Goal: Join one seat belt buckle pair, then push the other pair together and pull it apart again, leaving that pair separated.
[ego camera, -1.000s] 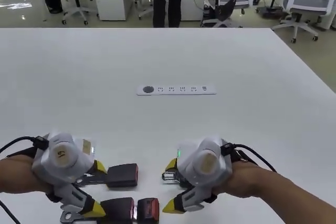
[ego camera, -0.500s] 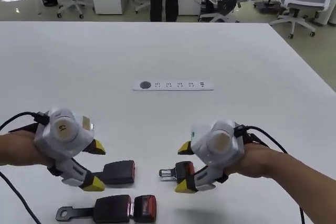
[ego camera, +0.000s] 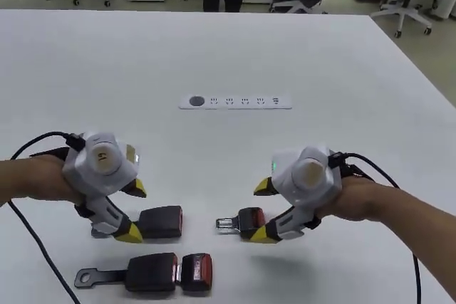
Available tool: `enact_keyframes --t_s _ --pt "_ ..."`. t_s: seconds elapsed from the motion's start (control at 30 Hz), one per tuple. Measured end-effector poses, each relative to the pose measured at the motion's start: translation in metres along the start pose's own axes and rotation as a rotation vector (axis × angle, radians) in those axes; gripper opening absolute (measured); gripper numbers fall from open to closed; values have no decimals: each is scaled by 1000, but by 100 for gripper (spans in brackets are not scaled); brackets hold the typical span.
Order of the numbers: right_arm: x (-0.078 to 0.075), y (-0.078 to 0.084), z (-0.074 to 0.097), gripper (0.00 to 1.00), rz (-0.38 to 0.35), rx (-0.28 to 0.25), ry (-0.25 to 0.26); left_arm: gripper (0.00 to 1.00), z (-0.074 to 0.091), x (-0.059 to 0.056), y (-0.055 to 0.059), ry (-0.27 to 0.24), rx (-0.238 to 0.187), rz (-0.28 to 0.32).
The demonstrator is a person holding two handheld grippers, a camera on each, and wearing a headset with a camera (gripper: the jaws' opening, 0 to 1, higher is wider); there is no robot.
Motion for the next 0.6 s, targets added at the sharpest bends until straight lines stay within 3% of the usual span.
enact_keyframes --t_s 0.1,0.33,0.6 --pt "0 5 -3 47 4 17 -14 49 -3 -3 -3 9 22 -11" --pt "-2 14 -13 40 34 47 -44 41 -15 5 3 16 64 -42" --pt "-3 15 -18 32 41 48 -58 35 -23 3 3 55 80 -61"
Point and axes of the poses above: the centre of the closed fingertips' face, and the gripper's own axes: z roughly backward along the fingers, x roughly to its left, y roughly out of its underside, the point moved 7 cm from there along z, roughly backward along the fingers, and after that the axes turned 1 degree about y, right-handed, at the moved point
